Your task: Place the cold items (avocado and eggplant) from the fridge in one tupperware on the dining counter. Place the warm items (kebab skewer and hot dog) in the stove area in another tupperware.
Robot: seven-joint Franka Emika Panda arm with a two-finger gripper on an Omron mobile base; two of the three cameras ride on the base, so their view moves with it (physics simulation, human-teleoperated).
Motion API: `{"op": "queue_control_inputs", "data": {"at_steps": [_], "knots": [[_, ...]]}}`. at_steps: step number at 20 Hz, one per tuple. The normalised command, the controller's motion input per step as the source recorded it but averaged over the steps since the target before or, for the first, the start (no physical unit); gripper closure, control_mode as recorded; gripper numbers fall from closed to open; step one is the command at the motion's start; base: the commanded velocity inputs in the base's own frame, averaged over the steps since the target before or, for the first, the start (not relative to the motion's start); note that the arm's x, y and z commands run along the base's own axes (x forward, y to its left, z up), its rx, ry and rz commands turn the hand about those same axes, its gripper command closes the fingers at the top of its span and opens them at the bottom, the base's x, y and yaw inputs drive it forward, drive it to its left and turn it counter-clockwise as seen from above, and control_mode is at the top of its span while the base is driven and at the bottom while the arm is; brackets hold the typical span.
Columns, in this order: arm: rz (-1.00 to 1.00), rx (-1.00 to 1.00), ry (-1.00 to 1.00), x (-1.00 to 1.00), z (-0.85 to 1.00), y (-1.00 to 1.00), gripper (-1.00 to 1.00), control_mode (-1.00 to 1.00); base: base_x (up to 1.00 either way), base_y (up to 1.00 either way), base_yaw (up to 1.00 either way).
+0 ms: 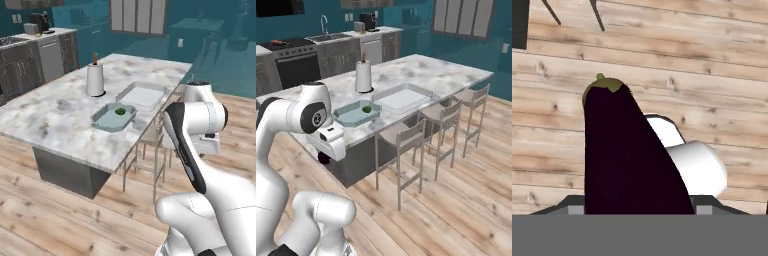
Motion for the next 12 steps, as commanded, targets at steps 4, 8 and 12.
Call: {"op": "queue_control_inputs", "data": {"at_steps": [4, 8, 12], "knots": [[0.00, 0.00, 0.00, 0.00, 0.00, 0.00, 1.00, 1.00, 0.30, -0.59, 0.77], [0.00, 0.00, 0.00, 0.00, 0.00, 0.00, 1.00, 1.00, 0.23, -0.57, 0.78], [0.00, 0.00, 0.00, 0.00, 0.00, 0.00, 1.00, 1.00, 0.15, -0.67, 0.70]]}}
